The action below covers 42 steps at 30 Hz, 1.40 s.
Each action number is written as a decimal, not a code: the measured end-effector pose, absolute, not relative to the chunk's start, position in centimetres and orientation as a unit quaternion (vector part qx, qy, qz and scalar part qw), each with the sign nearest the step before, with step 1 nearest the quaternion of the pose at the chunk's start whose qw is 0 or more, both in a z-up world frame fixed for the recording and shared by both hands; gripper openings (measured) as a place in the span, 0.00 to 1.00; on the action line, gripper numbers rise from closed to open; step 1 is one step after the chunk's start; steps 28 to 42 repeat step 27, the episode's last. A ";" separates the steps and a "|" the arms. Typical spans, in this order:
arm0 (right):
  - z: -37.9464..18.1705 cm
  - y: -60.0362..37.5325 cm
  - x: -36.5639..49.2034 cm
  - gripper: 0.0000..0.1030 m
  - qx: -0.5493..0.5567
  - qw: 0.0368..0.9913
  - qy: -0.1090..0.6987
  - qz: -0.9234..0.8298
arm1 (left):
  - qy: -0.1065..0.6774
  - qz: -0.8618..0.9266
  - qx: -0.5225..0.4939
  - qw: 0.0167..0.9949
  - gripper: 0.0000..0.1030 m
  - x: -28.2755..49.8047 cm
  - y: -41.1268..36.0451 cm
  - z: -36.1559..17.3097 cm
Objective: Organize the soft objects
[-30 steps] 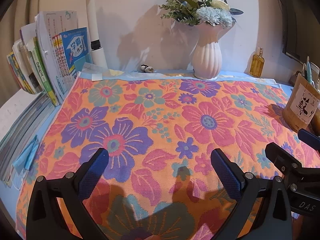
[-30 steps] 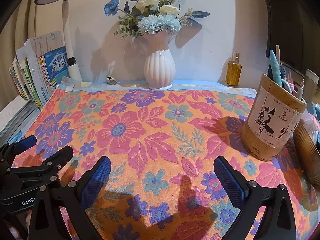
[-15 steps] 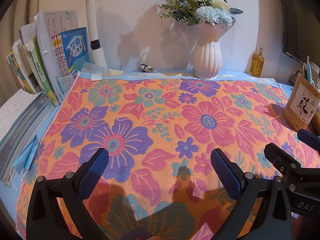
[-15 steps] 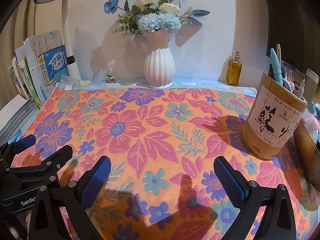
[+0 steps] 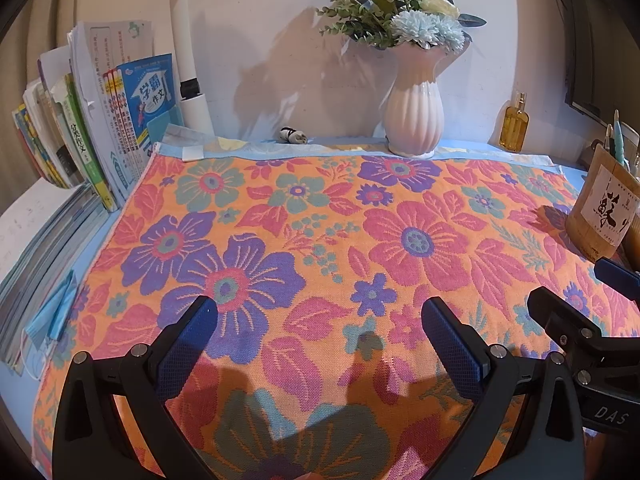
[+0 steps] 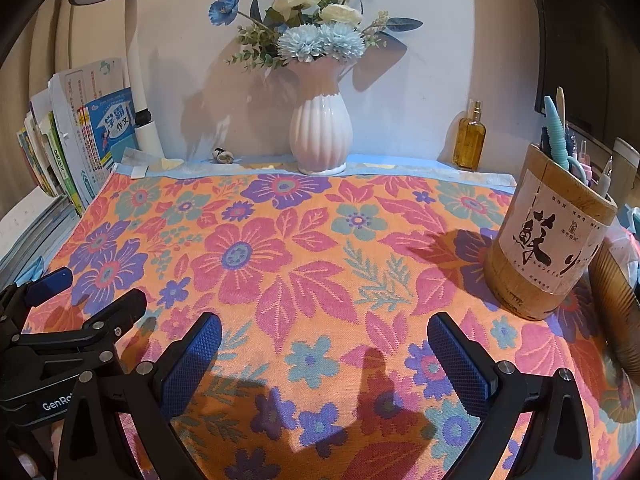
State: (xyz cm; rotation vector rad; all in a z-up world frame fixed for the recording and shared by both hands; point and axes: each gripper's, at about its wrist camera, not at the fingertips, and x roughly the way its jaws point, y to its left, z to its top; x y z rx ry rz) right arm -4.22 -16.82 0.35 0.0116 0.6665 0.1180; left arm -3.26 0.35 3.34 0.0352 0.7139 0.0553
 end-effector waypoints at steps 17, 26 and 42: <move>0.3 -17.0 -4.3 1.00 0.017 0.942 0.330 0.060 | 0.344 0.030 0.038 0.938 0.99 -3.3 0.1 3.4; 0.3 -17.0 -4.3 1.00 0.024 0.942 0.331 0.059 | 0.326 0.023 0.035 0.944 0.99 -3.5 0.4 3.8; 0.2 -17.0 -4.2 1.00 0.023 0.941 0.333 0.059 | 0.324 0.026 0.035 0.945 0.99 -3.6 0.5 3.9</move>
